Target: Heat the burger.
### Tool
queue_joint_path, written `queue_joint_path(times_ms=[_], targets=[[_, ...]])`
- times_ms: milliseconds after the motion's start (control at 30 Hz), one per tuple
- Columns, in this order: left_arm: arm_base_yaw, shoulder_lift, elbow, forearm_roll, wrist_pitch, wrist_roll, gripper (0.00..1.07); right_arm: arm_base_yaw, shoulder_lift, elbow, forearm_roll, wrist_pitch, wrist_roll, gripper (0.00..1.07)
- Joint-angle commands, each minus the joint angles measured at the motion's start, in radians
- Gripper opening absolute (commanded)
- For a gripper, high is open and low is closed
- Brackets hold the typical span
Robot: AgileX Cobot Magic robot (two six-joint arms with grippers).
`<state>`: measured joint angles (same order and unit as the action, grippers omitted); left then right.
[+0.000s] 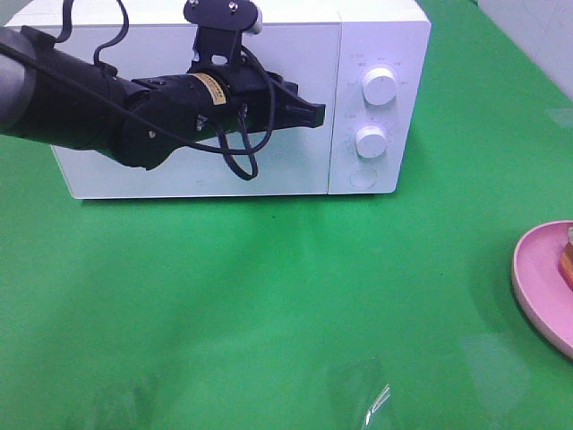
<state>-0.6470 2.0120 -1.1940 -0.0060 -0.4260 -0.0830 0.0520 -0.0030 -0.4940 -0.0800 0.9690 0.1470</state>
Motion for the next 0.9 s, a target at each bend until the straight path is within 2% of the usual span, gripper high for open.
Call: queue_joint_path(times_ms=[33,233,367,467,533,567,600,633,667,700,733,767,800,833,867,900], targets=[[0.030,-0.001,-0.039,-0.082,-0.059,0.007,0.00,-0.005,-0.027,0.002,-0.003,-0.010,0.004,0.76],[-0.001,-0.007,-0.039,-0.084,0.061,0.006,0.00,-0.005,-0.027,0.002,-0.003,-0.010,0.004,0.76],[-0.040,-0.052,-0.029,-0.144,0.225,0.006,0.00,-0.005,-0.027,0.002,-0.003,-0.010,0.004,0.76],[-0.041,-0.064,-0.024,-0.149,0.243,0.006,0.01,-0.005,-0.027,0.002,-0.003,-0.010,0.004,0.76],[-0.049,-0.087,-0.009,-0.151,0.280,0.006,0.03,-0.005,-0.027,0.002,-0.003,-0.010,0.004,0.76],[-0.055,-0.108,-0.004,-0.151,0.345,0.010,0.10,-0.005,-0.027,0.002,-0.003,-0.010,0.004,0.76],[-0.055,-0.108,-0.004,-0.151,0.345,0.010,0.10,-0.005,-0.027,0.002,-0.003,-0.010,0.004,0.76],[-0.058,-0.127,-0.004,-0.149,0.426,0.010,0.25,-0.005,-0.027,0.002,-0.003,-0.010,0.004,0.76],[-0.058,-0.147,-0.004,-0.151,0.508,0.009,0.49,-0.005,-0.027,0.002,-0.003,-0.010,0.004,0.76],[-0.058,-0.147,-0.004,-0.151,0.508,0.009,0.49,-0.005,-0.027,0.002,-0.003,-0.010,0.004,0.76],[-0.058,-0.164,-0.004,-0.152,0.587,0.002,0.73,-0.005,-0.027,0.002,-0.003,-0.010,0.004,0.76],[-0.058,-0.164,-0.004,-0.152,0.587,0.002,0.73,-0.005,-0.027,0.002,-0.003,-0.010,0.004,0.76],[-0.058,-0.171,-0.004,-0.153,0.633,-0.006,0.85,-0.005,-0.027,0.002,-0.003,-0.010,0.004,0.76],[-0.058,-0.171,-0.004,-0.153,0.633,-0.006,0.85,-0.005,-0.027,0.002,-0.003,-0.010,0.004,0.76],[-0.058,-0.185,-0.004,-0.171,0.742,-0.031,1.00,-0.005,-0.027,0.002,-0.003,-0.010,0.004,0.76],[-0.058,-0.185,-0.004,-0.171,0.742,-0.031,1.00,-0.005,-0.027,0.002,-0.003,-0.010,0.004,0.76]])
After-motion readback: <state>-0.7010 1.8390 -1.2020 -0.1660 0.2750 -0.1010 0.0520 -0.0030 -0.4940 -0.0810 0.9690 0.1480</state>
